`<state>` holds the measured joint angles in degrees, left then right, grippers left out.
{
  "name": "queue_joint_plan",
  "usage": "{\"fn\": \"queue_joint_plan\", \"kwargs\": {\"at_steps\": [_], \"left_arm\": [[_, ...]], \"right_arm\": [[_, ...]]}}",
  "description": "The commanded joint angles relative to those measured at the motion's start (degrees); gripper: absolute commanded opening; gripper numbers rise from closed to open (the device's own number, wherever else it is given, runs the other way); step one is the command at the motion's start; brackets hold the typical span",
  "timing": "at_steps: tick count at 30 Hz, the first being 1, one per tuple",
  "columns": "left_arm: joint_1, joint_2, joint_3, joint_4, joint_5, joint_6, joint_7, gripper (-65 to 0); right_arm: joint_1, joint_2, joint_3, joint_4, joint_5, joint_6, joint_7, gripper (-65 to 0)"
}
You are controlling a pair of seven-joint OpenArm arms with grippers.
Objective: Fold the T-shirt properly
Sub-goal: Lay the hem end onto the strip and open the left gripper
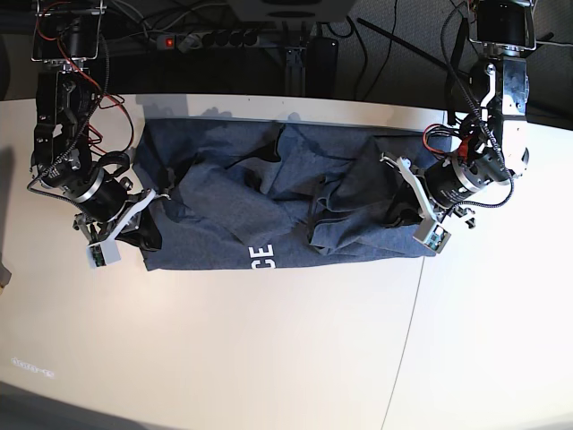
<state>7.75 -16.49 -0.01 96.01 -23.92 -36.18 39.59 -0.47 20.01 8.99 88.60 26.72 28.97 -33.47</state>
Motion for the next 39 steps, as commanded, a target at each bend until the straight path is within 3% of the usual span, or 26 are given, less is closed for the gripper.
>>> {"fn": "queue_joint_plan", "kwargs": {"at_steps": [1, 8, 15, 24, 30, 34, 39], "left_arm": [[-0.5, -0.3, -0.2, 1.0, -0.7, 0.0, -0.8, -65.0], [3.7, -0.3, 1.7, 1.0, -0.7, 0.0, -1.0, -65.0], [4.6, 0.2, 10.6, 1.1, -3.3, 0.2, -1.0, -65.0], [4.4, 10.0, 14.7, 2.8, -3.2, 0.0, -0.8, -65.0], [1.9, 9.1, 11.6, 7.9, -1.6, -0.1, 1.9, -65.0], [1.3, 5.6, 7.2, 7.9, -1.6, -0.1, 1.8, -65.0], [1.7, 1.2, 3.7, 7.8, -1.8, -0.1, 1.8, -65.0]], "right_arm": [[0.8, 0.8, 0.4, 0.9, 0.7, 4.3, 1.5, -65.0], [0.8, 0.8, 0.4, 0.9, 0.7, 4.3, 1.8, -65.0], [0.8, 0.8, 0.4, 0.9, 0.7, 4.3, 2.4, -65.0], [0.8, 0.8, 0.4, 0.9, 0.7, 4.3, 2.4, -65.0], [0.8, 0.8, 0.4, 0.9, -1.5, 4.3, 2.4, -65.0], [0.8, 1.5, 0.8, 0.6, -6.3, 4.2, 2.4, -65.0], [2.1, 2.2, 5.0, -2.1, -6.2, 3.8, 2.4, -65.0]]}}
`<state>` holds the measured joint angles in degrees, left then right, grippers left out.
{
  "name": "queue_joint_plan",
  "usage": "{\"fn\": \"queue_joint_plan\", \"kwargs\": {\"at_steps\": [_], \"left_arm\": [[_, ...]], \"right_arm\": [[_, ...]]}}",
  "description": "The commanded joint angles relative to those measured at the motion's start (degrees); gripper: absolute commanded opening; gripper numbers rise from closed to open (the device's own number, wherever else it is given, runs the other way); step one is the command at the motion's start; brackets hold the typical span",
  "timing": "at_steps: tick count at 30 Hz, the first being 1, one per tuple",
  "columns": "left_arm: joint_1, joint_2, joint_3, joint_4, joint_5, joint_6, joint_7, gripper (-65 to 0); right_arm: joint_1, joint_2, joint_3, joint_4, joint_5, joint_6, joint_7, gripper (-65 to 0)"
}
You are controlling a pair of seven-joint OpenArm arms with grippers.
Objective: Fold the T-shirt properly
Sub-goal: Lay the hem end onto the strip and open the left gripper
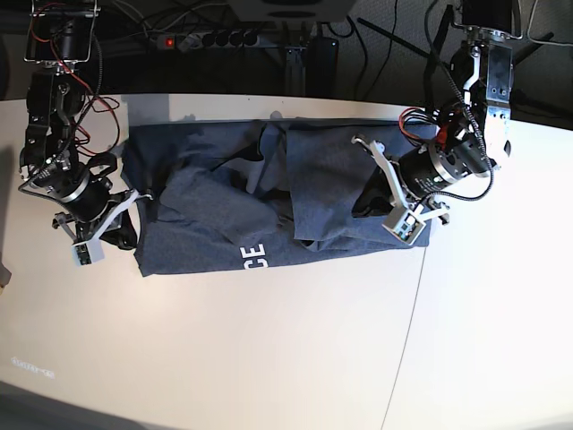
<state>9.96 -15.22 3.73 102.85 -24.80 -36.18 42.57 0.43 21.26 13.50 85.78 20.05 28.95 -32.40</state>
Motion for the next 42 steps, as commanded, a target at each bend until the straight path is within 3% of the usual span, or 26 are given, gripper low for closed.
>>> {"fn": "queue_joint_plan", "kwargs": {"at_steps": [1, 2, 5, 6, 12, 21, 34, 39, 42], "left_arm": [[-0.5, -0.9, -0.4, 1.0, -1.0, -0.1, -1.2, -65.0], [-0.5, -1.7, -0.5, 1.0, -0.9, -0.1, -1.2, -65.0], [0.0, -4.2, -0.4, 0.9, -0.9, -0.1, -1.1, -65.0], [0.1, -5.0, -0.4, 0.8, -0.8, -0.1, -1.2, -65.0], [0.1, -7.0, -0.5, 0.2, -0.6, 0.0, -1.2, -65.0], [0.1, -7.0, -2.4, 0.2, -0.6, 0.0, -1.2, -65.0], [0.0, -7.7, -4.2, -2.3, -0.6, 0.0, -0.7, -65.0], [0.0, -7.6, -4.3, -7.1, -0.7, 0.0, -0.8, -65.0], [0.0, -7.6, -4.6, -8.9, -0.7, 0.0, -0.8, -65.0]], "right_arm": [[1.7, 1.0, 1.5, -0.4, 0.8, 3.8, 1.3, -65.0], [2.2, 1.0, 2.4, -1.9, 1.2, 3.8, 1.3, -59.3], [3.4, 1.0, 4.4, -7.3, 4.3, 3.8, 1.0, -33.4], [3.8, 1.0, 4.4, -9.5, 5.7, 3.8, 0.0, -30.6], [7.3, 0.6, 4.0, -19.8, 17.2, 3.9, -12.3, -30.5], [7.3, -2.8, 3.9, -20.5, 23.3, 3.9, -26.9, -30.7], [5.3, -3.3, 1.0, -20.7, 20.3, 3.9, -29.7, -31.3], [4.5, -3.3, -3.9, -20.8, 17.2, 3.9, -31.0, -48.6], [4.5, -3.3, -5.9, -20.8, 16.1, 3.9, -30.0, -53.8]]}}
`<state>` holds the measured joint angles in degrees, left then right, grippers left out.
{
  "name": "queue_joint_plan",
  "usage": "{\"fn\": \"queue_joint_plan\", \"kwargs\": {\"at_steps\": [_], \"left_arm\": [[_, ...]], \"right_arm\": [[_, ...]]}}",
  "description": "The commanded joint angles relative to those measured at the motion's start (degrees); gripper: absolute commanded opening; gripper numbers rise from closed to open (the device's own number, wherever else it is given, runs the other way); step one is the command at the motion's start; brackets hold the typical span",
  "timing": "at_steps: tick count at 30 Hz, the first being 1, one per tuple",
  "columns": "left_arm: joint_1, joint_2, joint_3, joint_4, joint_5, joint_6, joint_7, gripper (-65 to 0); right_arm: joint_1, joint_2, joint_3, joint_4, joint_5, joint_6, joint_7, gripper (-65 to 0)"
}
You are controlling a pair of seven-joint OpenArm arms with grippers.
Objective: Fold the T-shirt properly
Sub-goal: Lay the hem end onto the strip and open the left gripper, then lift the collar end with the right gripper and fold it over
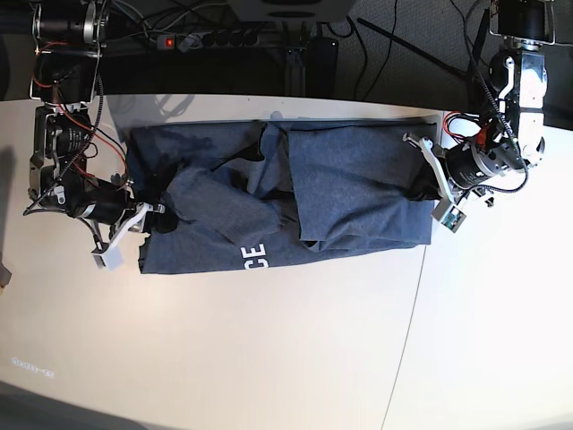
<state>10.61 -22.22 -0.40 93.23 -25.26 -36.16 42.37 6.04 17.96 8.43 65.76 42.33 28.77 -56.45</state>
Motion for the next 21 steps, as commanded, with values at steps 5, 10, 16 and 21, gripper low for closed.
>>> {"fn": "queue_joint_plan", "kwargs": {"at_steps": [5, 10, 16, 21], "left_arm": [[-0.6, -0.7, -4.0, 0.4, -2.5, 0.2, -0.6, -65.0], [-0.6, -0.7, -10.3, 0.5, -8.3, 0.1, 0.4, -65.0], [-0.6, -0.7, -17.2, 0.5, -13.2, -1.9, 4.2, -65.0], [0.0, -0.7, -18.3, 0.5, -14.0, -2.0, 5.9, -65.0]], "right_arm": [[-1.1, 0.0, -1.3, -0.8, -9.5, 4.0, -1.4, -65.0], [-1.0, 0.3, -1.3, -0.8, -13.2, 4.0, 2.4, -65.0], [-0.4, 3.2, -1.3, -0.8, -15.3, 4.0, 5.7, -65.0], [0.5, 7.2, -1.0, -0.8, -15.0, 4.0, 5.7, -65.0]]}}
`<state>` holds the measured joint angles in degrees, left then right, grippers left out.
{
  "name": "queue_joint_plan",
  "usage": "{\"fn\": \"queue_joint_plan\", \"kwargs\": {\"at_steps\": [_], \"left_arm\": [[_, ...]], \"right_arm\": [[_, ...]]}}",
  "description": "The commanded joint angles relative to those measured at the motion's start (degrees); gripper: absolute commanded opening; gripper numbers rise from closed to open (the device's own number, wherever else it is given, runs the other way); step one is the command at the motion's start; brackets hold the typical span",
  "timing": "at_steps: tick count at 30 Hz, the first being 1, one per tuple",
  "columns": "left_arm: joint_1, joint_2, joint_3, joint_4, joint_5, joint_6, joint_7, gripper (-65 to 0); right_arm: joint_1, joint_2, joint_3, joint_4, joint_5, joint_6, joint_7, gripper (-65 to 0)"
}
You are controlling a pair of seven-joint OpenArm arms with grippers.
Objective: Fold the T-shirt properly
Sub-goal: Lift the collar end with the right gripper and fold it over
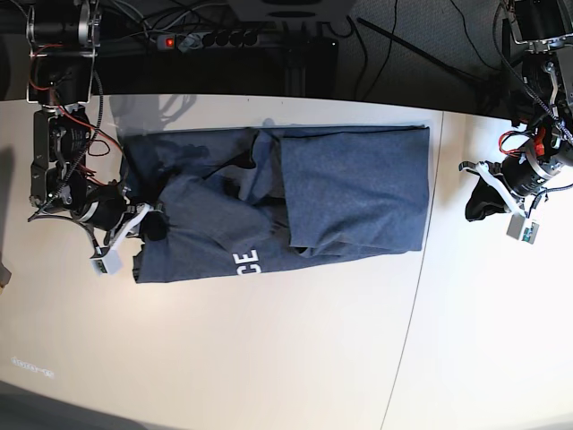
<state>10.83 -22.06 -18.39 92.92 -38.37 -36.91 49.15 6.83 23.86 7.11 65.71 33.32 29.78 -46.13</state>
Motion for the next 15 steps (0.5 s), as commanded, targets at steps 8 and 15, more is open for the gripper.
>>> {"fn": "queue_joint_plan", "kwargs": {"at_steps": [8, 15], "left_arm": [[1.9, -0.8, -0.3, 0.7, -1.7, -1.5, -0.9, -65.0], [3.4, -0.8, -0.3, 0.7, -1.7, -1.5, -0.9, -65.0]], "right_arm": [[-0.2, 5.5, 5.2, -0.7, -3.0, 3.0, -5.0, -65.0], [-0.2, 5.0, 8.4, 1.6, 4.1, 3.7, -5.1, -65.0]]}}
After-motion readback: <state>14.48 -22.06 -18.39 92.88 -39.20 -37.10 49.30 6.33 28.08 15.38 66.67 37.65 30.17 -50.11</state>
